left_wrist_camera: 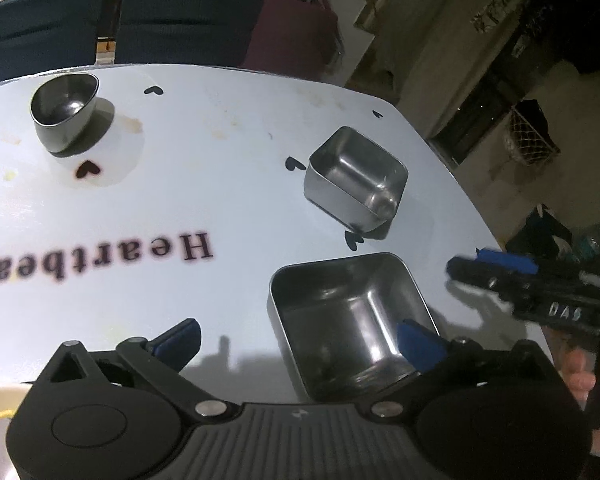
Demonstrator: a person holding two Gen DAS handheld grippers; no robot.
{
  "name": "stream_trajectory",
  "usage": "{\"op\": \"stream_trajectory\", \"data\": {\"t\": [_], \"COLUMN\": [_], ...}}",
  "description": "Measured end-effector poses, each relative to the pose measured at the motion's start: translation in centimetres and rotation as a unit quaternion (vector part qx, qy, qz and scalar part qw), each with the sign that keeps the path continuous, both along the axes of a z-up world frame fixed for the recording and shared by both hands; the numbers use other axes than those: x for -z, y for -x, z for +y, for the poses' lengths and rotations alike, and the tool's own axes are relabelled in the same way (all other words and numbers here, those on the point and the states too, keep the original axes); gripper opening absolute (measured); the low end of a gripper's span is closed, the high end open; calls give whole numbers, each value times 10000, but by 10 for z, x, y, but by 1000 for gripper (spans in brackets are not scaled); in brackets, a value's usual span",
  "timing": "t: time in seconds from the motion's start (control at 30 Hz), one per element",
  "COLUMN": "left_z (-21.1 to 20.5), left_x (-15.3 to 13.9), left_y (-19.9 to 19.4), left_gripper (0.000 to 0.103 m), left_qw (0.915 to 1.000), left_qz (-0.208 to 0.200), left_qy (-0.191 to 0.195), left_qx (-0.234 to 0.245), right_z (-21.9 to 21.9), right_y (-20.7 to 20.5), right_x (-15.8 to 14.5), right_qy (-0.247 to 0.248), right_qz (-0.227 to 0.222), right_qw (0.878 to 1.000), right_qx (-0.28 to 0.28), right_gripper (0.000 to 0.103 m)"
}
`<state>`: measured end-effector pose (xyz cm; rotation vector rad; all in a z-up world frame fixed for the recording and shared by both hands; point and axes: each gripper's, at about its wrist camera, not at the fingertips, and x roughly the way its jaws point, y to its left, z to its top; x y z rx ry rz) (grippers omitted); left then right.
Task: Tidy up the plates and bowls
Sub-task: 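Lower the large steel tray to the table and open both grippers, then move both grippers to the smaller steel tray and close them on its rim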
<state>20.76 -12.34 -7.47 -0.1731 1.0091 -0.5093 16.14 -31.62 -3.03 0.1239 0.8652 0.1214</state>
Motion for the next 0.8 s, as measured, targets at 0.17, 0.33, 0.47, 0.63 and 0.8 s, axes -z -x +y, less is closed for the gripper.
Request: {"op": "stream_trajectory", "data": {"t": [0.17,0.33,0.47,0.63,0.8], "left_z": [-6,-14,-23,-32,-35], "left_x": [-6,-16,-15,-7,-3], "left_y": [4,6,4,-4,-20], "left_gripper": [103,103,103,102,90], "left_qw": [9998,9982,9966,9951,9916], "left_qz": [-142,-416,-427,-376,-268], "left_qy": [80,239,394,562,943], "left_qx": [-78,-347,-592,-725,-843], "right_z": [-13,-24,-30,-41,-49], "right_y": [2,-2,-12,-34,-63], "right_x": [-9,-14,-13,-8,1], "right_qy": [271,427,587,643,849], "right_qz": [-454,-823,-973,-1230,-1215], "right_qw": [9986,9956,9935,9902,9889], "right_qx": [89,93,43,177,117], "right_gripper": [88,103,103,103,103]}}
